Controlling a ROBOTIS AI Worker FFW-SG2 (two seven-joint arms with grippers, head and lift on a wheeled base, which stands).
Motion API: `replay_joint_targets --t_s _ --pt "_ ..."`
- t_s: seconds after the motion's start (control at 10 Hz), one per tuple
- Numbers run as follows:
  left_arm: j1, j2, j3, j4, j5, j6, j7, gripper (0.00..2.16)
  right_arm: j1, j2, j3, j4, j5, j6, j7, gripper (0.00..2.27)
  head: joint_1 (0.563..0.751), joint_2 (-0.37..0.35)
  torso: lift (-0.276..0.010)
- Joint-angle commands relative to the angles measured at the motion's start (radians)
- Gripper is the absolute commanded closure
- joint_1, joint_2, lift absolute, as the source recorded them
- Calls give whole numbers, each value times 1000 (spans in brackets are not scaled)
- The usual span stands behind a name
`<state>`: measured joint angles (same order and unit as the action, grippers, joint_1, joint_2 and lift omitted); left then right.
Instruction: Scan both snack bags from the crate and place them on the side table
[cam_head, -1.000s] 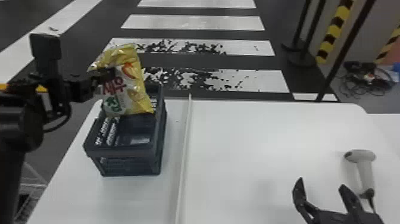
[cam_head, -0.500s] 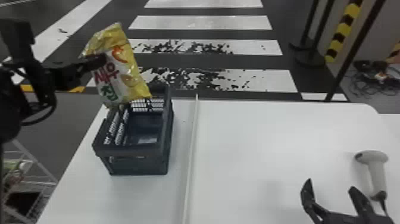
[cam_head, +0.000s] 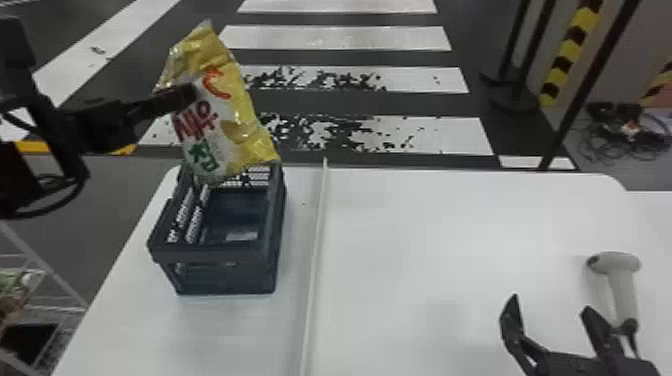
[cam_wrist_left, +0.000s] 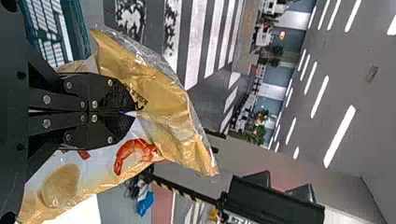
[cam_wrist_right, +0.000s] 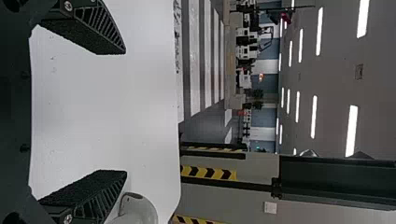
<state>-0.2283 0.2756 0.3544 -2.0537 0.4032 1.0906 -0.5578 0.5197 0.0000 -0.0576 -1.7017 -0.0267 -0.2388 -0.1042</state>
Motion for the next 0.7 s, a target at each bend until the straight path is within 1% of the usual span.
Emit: replay_joint_targets --t_s 0.0,0.2,0.4,0.5,0.6 --pt "3 -42 -35 -28 8 22 -1 2138 17 1 -1 -21 1 -50 1 76 695 20 -95" --pt "20 -95 -86 -20 -3 19 3 2138 36 1 4 -56 2 -87 1 63 695 -35 -95" --pt "26 -141 -146 21 -17 13 7 2138 56 1 18 -82 2 -155 15 53 695 -70 -95" --pt "29 -176 -170 33 -17 10 9 2138 60 1 22 -95 1 -155 15 53 695 -85 -95" --pt "41 -223 -193 40 -18 7 12 2138 62 1 24 -99 1 -155 15 53 695 -108 -95"
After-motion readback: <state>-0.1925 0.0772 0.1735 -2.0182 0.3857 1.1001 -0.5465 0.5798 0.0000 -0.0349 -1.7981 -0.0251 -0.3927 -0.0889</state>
